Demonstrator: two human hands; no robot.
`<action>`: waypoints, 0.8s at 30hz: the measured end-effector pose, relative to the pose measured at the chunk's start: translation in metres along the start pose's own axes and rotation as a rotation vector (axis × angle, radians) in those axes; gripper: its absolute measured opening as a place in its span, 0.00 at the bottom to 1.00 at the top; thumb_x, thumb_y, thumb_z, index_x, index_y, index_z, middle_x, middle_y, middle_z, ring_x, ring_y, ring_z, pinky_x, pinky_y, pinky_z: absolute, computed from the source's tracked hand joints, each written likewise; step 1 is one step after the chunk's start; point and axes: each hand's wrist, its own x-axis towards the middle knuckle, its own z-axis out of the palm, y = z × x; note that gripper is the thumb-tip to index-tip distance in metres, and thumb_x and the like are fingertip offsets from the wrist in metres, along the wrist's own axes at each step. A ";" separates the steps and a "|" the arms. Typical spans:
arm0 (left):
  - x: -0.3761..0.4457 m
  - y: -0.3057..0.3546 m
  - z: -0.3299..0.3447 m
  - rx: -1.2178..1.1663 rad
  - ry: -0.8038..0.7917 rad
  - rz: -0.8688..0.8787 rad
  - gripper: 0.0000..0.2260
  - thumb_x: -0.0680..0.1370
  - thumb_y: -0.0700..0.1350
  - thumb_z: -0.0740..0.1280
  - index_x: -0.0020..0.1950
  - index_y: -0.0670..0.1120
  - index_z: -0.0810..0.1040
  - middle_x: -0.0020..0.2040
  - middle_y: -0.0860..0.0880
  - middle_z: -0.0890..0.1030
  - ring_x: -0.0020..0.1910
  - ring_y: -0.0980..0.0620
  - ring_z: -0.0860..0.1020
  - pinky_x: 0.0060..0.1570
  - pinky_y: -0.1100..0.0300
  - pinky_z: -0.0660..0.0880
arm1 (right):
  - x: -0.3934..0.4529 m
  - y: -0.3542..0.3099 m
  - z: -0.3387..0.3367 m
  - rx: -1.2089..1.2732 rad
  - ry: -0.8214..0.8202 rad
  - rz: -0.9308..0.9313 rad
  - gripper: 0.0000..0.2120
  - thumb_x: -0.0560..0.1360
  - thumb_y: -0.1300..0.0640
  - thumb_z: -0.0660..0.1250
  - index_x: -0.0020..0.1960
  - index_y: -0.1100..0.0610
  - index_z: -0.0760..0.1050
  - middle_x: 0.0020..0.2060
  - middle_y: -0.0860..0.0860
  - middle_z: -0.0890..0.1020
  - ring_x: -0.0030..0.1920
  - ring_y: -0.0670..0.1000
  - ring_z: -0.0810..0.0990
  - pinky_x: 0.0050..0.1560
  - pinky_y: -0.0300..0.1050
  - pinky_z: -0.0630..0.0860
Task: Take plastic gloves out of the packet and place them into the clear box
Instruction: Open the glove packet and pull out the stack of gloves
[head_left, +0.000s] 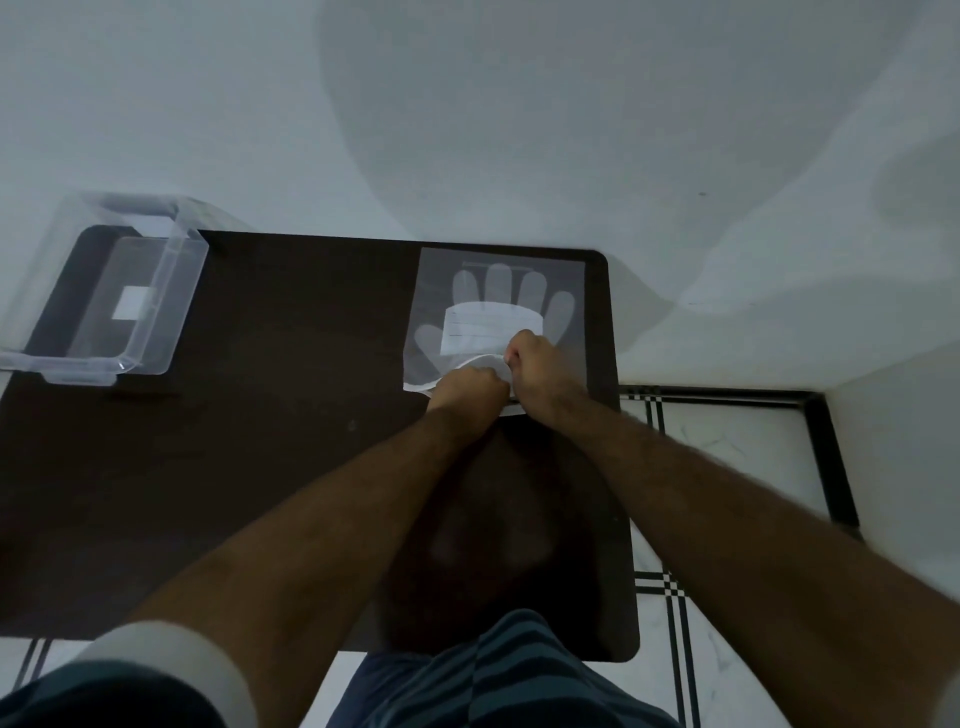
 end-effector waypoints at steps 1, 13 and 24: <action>0.003 0.000 -0.002 -0.012 0.013 0.009 0.10 0.87 0.44 0.65 0.65 0.46 0.82 0.63 0.45 0.84 0.61 0.45 0.83 0.61 0.50 0.80 | 0.000 0.001 0.000 0.003 0.001 -0.003 0.02 0.86 0.56 0.62 0.54 0.53 0.73 0.45 0.51 0.78 0.45 0.51 0.78 0.46 0.44 0.76; -0.005 -0.010 -0.011 0.194 0.065 0.231 0.09 0.87 0.43 0.63 0.62 0.43 0.81 0.56 0.44 0.84 0.50 0.45 0.84 0.46 0.52 0.79 | 0.014 0.023 0.001 -0.001 -0.020 -0.048 0.04 0.83 0.52 0.67 0.52 0.52 0.76 0.49 0.51 0.82 0.51 0.52 0.80 0.55 0.53 0.82; -0.038 -0.019 0.018 0.198 0.215 0.324 0.07 0.83 0.44 0.69 0.52 0.41 0.83 0.44 0.43 0.84 0.36 0.43 0.83 0.34 0.49 0.81 | 0.035 0.038 0.005 -0.346 -0.370 0.018 0.30 0.86 0.39 0.52 0.86 0.44 0.50 0.86 0.55 0.47 0.84 0.66 0.48 0.78 0.76 0.51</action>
